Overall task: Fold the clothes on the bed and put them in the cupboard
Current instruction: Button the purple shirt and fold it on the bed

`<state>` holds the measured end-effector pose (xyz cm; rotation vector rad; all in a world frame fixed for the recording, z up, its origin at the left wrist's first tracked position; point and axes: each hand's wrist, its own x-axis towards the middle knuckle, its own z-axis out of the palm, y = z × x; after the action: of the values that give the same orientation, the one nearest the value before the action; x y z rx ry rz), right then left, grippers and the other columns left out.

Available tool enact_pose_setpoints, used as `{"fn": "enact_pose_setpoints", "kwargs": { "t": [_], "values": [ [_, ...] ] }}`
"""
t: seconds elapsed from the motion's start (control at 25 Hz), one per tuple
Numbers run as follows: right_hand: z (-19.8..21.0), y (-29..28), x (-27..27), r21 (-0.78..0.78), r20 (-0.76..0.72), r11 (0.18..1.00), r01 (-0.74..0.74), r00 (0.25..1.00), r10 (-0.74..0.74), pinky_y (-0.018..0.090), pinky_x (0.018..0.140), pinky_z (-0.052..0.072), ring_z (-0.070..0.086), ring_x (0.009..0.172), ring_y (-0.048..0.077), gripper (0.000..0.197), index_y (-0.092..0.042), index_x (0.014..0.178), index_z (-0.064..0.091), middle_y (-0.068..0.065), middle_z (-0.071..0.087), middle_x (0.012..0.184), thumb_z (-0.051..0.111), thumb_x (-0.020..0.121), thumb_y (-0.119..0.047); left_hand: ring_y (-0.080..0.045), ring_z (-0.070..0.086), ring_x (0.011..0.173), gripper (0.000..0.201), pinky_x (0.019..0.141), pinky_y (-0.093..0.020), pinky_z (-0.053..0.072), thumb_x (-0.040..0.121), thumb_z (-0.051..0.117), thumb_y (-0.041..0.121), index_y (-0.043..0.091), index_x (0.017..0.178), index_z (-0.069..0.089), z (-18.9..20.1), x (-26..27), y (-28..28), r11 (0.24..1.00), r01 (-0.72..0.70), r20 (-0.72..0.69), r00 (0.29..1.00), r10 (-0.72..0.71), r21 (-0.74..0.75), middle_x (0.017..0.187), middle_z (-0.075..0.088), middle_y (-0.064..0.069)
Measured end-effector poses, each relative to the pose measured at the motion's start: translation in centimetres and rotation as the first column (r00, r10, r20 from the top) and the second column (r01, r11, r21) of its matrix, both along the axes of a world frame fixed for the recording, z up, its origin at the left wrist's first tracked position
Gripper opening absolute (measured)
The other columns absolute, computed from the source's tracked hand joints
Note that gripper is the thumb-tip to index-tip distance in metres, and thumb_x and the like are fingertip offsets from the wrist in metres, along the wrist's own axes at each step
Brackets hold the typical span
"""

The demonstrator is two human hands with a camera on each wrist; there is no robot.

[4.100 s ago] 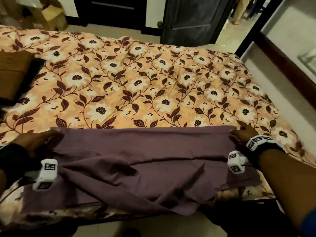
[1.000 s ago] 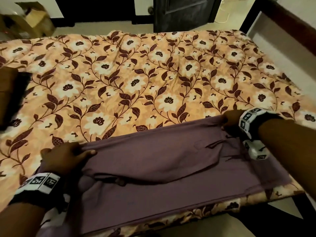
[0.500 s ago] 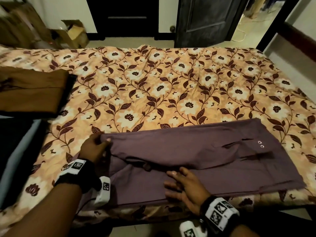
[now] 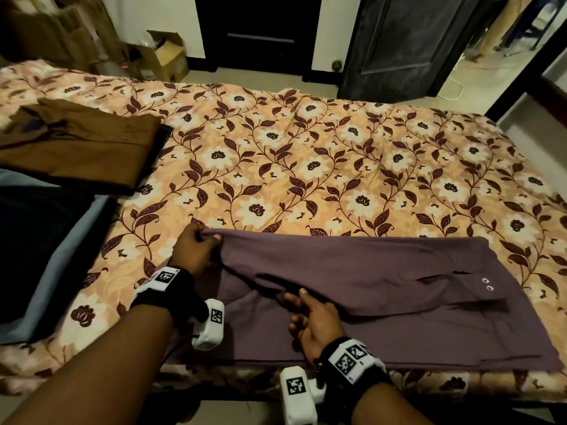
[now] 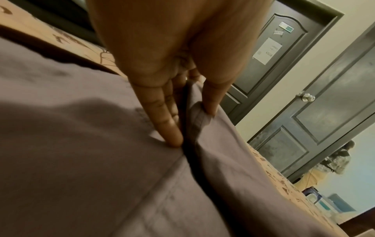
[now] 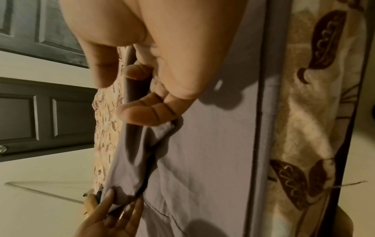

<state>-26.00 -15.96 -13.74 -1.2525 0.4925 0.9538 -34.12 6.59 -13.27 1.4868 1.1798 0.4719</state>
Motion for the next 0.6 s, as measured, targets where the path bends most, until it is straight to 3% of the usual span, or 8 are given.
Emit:
{"fn": "enact_pose_setpoints", "kwargs": {
  "t": [0.12,0.2,0.32,0.44,0.52,0.6],
  "values": [
    [0.5,1.9,-0.7,-0.054,-0.023,0.997,-0.059,0.998,0.058,0.016,0.037,0.029,0.033,0.035,0.007,0.016,-0.017,0.090,0.050,0.000,0.052,0.059,0.065,0.090,-0.022,-0.033,0.061,0.087,0.015,0.075,-0.047,0.055,0.089,0.064,0.007,0.019,0.092,0.055,-1.2,-0.2,0.9,0.998,-0.051,0.036,0.998,0.052,-0.032,0.089,0.061,-0.012],
    [0.9,2.3,-0.7,-0.077,-0.050,0.994,-0.077,0.996,0.073,0.016,0.037,0.026,0.032,0.039,0.008,0.018,-0.018,0.081,0.049,-0.001,0.041,0.060,0.064,0.090,-0.023,-0.038,0.062,0.095,0.019,0.086,-0.056,0.053,0.086,0.065,0.011,0.027,0.086,0.057,-2.2,-0.5,1.3,0.997,-0.053,0.023,0.998,0.055,-0.061,0.094,0.063,-0.013],
    [0.6,1.7,-1.9,-0.043,-0.034,0.998,-0.036,0.999,0.035,0.018,0.039,0.029,0.036,0.048,0.009,0.016,-0.019,0.081,0.051,0.000,0.044,0.063,0.064,0.089,-0.018,-0.034,0.060,0.092,0.020,0.087,-0.051,0.050,0.089,0.063,0.005,0.023,0.085,0.056,-2.5,-0.2,1.6,0.998,-0.031,0.039,0.999,0.033,-0.059,0.094,0.062,-0.016],
    [0.2,0.6,-3.3,-0.026,-0.026,0.989,-0.149,0.989,0.148,0.019,0.041,0.031,0.040,0.043,0.009,0.014,-0.016,0.081,0.054,0.000,0.048,0.059,0.067,0.086,-0.012,-0.026,0.053,0.082,0.031,0.079,-0.047,0.047,0.087,0.059,-0.004,0.025,0.078,0.055,-2.9,-0.4,2.0,0.998,-0.048,0.107,0.993,0.052,-0.045,0.087,0.057,-0.016],
    [-0.4,0.2,-3.4,-0.066,-0.044,0.967,-0.245,0.969,0.243,0.018,0.041,0.033,0.040,0.040,0.009,0.012,-0.014,0.083,0.055,0.002,0.055,0.061,0.067,0.086,-0.013,-0.026,0.056,0.085,0.033,0.088,-0.051,0.052,0.085,0.061,-0.004,0.027,0.079,0.055,-4.1,-0.9,2.3,0.996,-0.087,0.081,0.993,0.086,0.014,0.094,0.061,-0.016],
    [-0.3,-0.4,-3.2,-0.101,-0.080,0.939,-0.328,0.944,0.321,0.017,0.040,0.034,0.040,0.037,0.009,0.012,-0.016,0.087,0.052,0.005,0.061,0.064,0.064,0.089,-0.016,-0.030,0.060,0.096,0.029,0.094,-0.052,0.050,0.085,0.064,-0.003,0.024,0.090,0.055,-4.5,-1.1,1.9,0.992,-0.098,0.015,0.995,0.097,0.078,0.106,0.062,-0.017]
  ]
}}
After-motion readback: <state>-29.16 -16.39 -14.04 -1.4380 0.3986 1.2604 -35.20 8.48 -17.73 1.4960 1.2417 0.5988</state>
